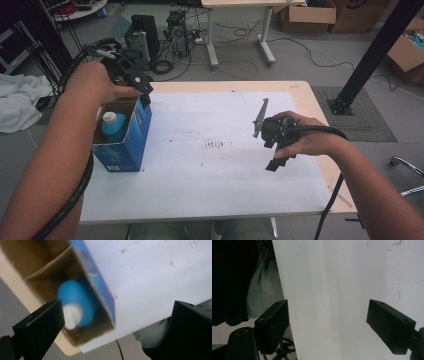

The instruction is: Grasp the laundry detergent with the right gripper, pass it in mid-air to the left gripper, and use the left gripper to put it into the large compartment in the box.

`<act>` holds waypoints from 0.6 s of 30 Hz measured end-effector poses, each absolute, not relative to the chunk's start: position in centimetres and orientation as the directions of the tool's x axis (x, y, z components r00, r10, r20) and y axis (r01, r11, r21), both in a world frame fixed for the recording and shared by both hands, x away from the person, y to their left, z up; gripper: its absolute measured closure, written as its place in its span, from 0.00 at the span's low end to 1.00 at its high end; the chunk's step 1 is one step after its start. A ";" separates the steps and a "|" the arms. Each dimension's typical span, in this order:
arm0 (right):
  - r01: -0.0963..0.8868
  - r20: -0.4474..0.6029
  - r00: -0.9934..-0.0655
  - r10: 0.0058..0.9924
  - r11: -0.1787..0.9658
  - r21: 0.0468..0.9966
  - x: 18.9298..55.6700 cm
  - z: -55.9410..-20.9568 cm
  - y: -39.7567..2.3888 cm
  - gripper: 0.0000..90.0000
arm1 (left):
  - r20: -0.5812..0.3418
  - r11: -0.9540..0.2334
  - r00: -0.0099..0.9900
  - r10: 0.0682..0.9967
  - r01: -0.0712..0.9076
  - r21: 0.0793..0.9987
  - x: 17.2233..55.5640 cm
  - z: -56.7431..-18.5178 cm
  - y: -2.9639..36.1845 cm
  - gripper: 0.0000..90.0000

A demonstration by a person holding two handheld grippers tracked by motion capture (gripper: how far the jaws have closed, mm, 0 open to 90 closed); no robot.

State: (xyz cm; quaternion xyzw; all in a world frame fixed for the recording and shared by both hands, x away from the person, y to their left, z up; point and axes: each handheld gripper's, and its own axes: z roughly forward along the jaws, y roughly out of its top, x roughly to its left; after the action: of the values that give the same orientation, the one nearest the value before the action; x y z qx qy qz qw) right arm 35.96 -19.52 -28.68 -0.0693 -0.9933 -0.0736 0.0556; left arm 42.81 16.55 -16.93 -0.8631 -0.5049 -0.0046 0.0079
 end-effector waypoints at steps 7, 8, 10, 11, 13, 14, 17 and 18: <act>0.146 0.122 -0.984 0.131 0.981 0.127 36.2 -28.4 -19.6 0.20 | 0.033 -0.695 0.696 0.717 0.718 -0.043 41.6 -18.2 13.1 0.00; 0.149 0.125 -0.983 0.133 0.981 0.123 36.2 -28.4 -19.6 0.20 | 0.027 -0.718 0.719 0.695 0.695 -0.035 41.4 -18.3 12.8 0.00; 0.151 0.124 -0.983 0.136 0.981 0.121 36.3 -28.4 -19.6 0.20 | 0.011 -0.788 0.789 0.615 0.615 -0.022 40.8 -18.8 11.7 0.00; 0.148 0.122 -0.984 0.134 0.982 0.117 36.4 -28.3 -19.6 0.20 | 0.009 -0.818 0.819 0.574 0.574 -0.027 40.4 -19.1 11.2 0.00; 0.148 0.118 -0.984 0.135 0.982 0.117 36.3 -28.3 -19.5 0.20 | 0.021 -0.872 0.877 0.481 0.481 -0.089 39.4 -19.9 10.1 0.00; 0.142 0.119 -0.985 0.128 0.983 0.116 36.3 -28.2 -19.5 0.20 | 0.017 -0.897 0.904 0.427 0.426 -0.117 38.8 -20.4 9.6 0.00; 0.135 0.110 -0.986 0.123 0.985 0.110 36.2 -28.3 -19.3 0.20 | -0.063 -0.948 0.952 0.301 0.292 -0.125 37.3 -21.3 8.2 0.00; 0.131 0.109 -0.987 0.119 0.986 0.106 36.3 -28.3 -19.3 0.20 | -0.078 -0.954 0.955 0.285 0.274 -0.121 37.0 -21.5 7.9 0.00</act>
State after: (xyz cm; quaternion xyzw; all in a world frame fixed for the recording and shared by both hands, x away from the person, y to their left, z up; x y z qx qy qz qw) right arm 36.26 -19.34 -28.29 -0.0627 -0.9951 -0.0567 0.0513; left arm 37.00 7.92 -21.54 -0.9873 -0.1416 0.0471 0.0545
